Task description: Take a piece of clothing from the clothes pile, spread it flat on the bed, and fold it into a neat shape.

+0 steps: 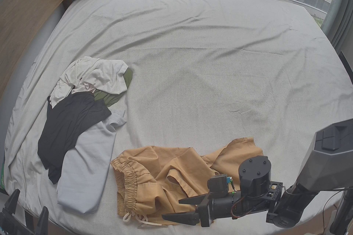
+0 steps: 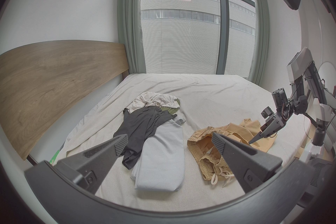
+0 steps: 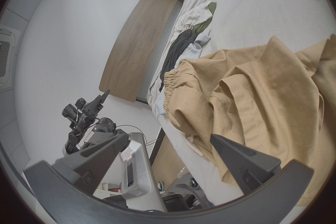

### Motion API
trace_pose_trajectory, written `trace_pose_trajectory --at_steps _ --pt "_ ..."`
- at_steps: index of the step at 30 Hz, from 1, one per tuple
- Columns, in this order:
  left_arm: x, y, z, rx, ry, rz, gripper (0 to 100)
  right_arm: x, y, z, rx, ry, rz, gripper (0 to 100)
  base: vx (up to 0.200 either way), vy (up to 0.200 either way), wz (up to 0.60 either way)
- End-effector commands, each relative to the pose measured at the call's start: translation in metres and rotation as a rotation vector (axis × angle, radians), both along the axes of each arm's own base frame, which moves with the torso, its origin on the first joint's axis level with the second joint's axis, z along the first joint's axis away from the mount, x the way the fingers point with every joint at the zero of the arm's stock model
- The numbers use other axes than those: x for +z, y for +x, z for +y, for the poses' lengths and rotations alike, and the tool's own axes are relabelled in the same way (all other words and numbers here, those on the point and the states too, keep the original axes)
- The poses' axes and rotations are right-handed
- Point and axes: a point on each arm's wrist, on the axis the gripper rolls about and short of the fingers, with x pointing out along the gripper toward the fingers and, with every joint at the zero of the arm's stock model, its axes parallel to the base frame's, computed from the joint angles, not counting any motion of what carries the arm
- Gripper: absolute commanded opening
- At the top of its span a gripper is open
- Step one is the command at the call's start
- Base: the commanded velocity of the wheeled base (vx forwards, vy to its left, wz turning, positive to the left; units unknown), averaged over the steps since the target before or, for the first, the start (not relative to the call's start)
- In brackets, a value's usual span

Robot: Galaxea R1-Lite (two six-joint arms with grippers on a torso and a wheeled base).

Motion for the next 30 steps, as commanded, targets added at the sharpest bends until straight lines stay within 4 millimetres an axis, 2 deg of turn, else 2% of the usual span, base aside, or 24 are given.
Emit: trace_pose_trajectory --at_steps 1,11,13,19,26,30 --pt "-0.005 0.0 0.0 0.0 0.0 0.001 100 -0.012 0.01 -0.002 -0.026 -0.023 0.018 100 0.0 0.0 0.0" --pt "-0.005 0.0 0.0 0.0 0.0 0.001 100 -0.017 0.029 -0.018 -0.097 -0.036 -0.001 100 0.0 0.0 0.0" --pt "-0.005 0.0 0.0 0.0 0.0 0.001 100 -0.022 0.034 -0.021 -0.107 -0.052 -0.017 100 0.0 0.0 0.0" --pt "-0.005 0.0 0.0 0.0 0.0 0.001 100 -0.023 0.036 -0.021 -0.105 -0.057 -0.034 100 0.0 0.0 0.0" --pt "-0.005 0.0 0.0 0.0 0.0 0.001 100 -0.019 0.048 -0.02 -0.104 -0.054 -0.121 100 0.0 0.0 0.0" --pt "-0.005 0.0 0.0 0.0 0.0 0.001 100 -0.027 0.051 -0.017 -0.094 -0.066 -0.126 100 0.0 0.0 0.0"
